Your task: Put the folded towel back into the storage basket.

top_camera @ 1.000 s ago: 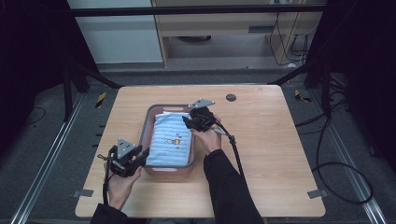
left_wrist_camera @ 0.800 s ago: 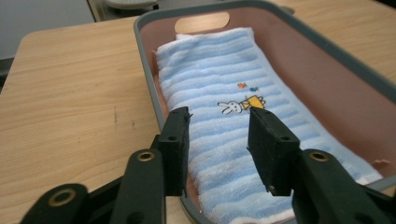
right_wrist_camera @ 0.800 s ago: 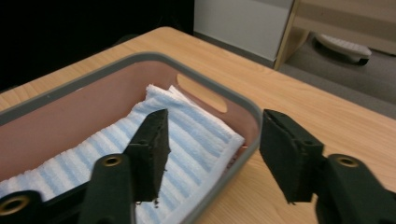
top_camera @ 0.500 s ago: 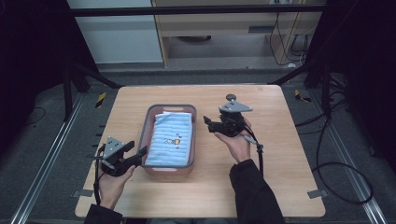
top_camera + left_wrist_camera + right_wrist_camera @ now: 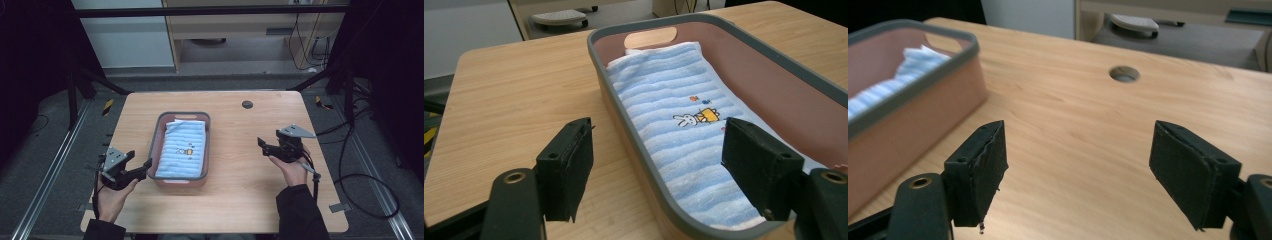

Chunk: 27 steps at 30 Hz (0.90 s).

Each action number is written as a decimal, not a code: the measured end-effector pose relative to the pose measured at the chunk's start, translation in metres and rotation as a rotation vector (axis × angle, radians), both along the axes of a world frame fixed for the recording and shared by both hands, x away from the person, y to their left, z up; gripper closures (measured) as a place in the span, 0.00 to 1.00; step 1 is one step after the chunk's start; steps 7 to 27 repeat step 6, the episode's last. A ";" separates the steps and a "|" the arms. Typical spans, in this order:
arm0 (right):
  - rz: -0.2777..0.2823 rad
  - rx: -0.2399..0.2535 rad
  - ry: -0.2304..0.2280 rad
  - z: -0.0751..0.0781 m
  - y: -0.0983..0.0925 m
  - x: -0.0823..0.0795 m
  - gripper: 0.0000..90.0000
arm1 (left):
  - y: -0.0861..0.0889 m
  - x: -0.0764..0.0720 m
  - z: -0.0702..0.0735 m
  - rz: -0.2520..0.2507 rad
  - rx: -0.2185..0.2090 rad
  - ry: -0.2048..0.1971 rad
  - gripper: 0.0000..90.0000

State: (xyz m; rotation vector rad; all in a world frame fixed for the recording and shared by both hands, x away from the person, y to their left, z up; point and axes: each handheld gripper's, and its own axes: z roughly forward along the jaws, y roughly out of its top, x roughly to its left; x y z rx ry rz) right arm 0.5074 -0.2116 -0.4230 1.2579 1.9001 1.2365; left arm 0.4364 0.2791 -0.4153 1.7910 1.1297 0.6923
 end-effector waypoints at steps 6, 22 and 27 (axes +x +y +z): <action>-0.036 -0.004 0.014 -0.016 -0.031 -0.020 0.25 | 0.013 -0.007 0.000 0.014 0.001 -0.004 0.30; -0.036 -0.004 0.014 -0.016 -0.031 -0.020 0.25 | 0.013 -0.007 0.000 0.014 0.001 -0.004 0.30; -0.036 -0.004 0.014 -0.016 -0.031 -0.020 0.25 | 0.013 -0.007 0.000 0.014 0.001 -0.004 0.30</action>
